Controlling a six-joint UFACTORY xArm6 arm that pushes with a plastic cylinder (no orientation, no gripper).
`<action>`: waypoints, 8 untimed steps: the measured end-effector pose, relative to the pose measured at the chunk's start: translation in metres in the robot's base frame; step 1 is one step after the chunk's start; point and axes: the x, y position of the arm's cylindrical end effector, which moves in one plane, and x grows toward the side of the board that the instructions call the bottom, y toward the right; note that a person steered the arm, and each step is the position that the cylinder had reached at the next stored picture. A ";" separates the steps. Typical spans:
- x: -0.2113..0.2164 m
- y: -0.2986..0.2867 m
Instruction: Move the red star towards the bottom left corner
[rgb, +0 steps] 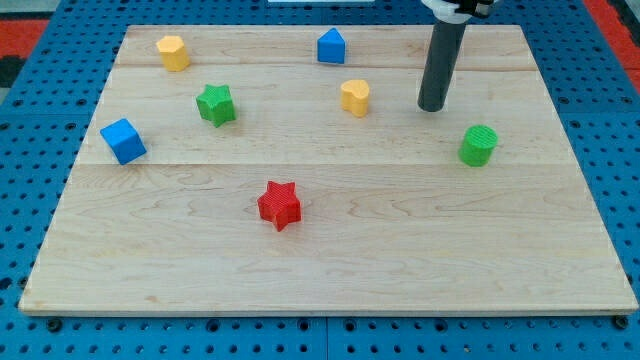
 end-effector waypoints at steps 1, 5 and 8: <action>0.000 0.000; 0.125 -0.125; 0.168 -0.286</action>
